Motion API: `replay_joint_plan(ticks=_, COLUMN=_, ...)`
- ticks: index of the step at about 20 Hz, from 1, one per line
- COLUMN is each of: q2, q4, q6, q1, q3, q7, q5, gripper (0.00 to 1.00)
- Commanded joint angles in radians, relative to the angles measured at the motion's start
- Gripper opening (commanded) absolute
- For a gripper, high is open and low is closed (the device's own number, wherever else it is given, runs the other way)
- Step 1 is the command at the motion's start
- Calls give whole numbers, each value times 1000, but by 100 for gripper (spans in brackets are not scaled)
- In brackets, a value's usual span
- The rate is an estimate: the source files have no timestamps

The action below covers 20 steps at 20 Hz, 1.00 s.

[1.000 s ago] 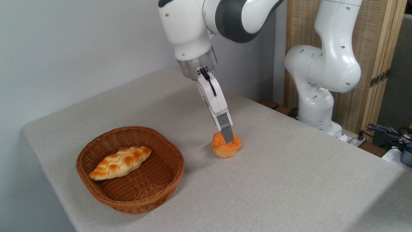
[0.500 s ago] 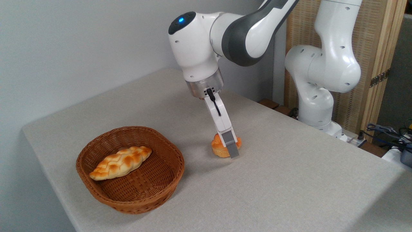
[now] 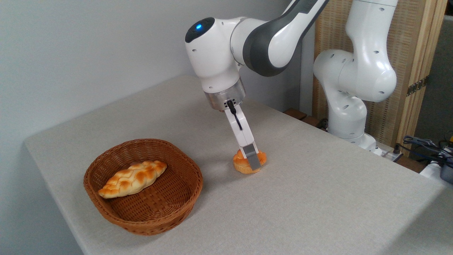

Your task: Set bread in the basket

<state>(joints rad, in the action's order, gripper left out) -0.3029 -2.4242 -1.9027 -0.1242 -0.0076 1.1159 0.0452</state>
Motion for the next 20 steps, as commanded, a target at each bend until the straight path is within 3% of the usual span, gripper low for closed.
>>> replay_joint_plan(ticks=1, q2=30, q4=-21, q6=-36, q1=-6, q3=6, q7=8, q5=5, gripper=16)
replay_joint_plan(ticks=4, q2=31, q4=-21, q6=-47, q1=-11, q3=6, q7=7, q5=4, gripper=16)
replay_joint_plan(ticks=9, q2=30, q4=-19, q6=-38, q1=-12, q3=0, q7=15, q5=5, gripper=6)
replay_joint_plan(ticks=19, q2=36, q4=10, q6=-26, q1=-17, q3=0, q7=15, q5=18, gripper=6)
replay_joint_plan(ticks=20, q2=34, q4=23, q6=-4, q1=-17, q3=-2, q7=9, q5=16, gripper=2)
